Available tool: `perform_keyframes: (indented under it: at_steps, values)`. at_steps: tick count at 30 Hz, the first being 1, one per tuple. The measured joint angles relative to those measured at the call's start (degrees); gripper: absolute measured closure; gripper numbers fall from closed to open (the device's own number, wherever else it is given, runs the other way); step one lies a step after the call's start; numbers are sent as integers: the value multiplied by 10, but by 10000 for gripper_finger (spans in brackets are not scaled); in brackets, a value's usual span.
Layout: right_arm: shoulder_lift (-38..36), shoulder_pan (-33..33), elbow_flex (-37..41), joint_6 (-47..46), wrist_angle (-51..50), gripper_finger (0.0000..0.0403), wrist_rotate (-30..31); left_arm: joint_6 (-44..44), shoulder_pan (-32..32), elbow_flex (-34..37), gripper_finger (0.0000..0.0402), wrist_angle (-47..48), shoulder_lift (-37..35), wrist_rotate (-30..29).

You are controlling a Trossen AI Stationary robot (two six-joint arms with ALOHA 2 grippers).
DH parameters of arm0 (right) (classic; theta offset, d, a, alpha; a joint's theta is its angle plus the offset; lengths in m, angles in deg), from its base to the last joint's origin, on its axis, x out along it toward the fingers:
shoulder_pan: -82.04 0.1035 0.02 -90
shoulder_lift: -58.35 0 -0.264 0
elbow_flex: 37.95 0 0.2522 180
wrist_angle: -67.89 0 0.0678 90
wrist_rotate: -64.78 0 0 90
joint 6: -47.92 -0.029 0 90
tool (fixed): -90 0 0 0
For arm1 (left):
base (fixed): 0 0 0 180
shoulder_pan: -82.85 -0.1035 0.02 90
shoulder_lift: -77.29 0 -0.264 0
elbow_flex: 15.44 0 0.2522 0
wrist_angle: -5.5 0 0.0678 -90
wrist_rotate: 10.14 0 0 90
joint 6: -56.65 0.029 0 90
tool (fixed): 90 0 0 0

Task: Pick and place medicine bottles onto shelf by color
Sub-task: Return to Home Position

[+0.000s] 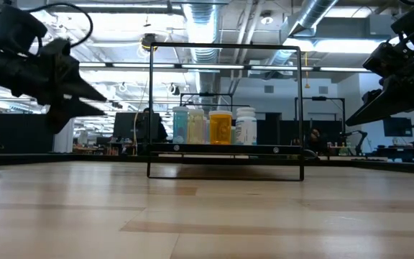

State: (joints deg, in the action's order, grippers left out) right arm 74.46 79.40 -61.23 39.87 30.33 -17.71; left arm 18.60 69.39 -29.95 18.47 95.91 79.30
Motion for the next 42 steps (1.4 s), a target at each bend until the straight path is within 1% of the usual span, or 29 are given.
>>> perform_keyframes:
  at_steps: [12,16,21,27,29,35,38,42]
  values:
    - [0,0,0,0,0,147,0,2,0,0,250,-1,-147,-2]
    - [-10,0,0,0,-2,147,0,2,0,0,250,0,-183,-2]
    - [-70,-7,0,0,-17,147,0,2,0,0,250,0,-183,-2]
    - [-157,-41,0,0,-31,147,0,2,0,0,250,0,-183,-2]
    - [-160,-56,-1,0,-19,147,0,1,0,0,250,-1,-183,-2]
    - [-160,-101,3,0,-34,147,0,1,0,0,250,0,-184,-2]
    - [-160,-135,3,0,-37,147,0,1,0,0,250,0,-184,-2]
    - [-160,-197,3,0,-39,147,0,1,-4,0,250,0,-184,-2]
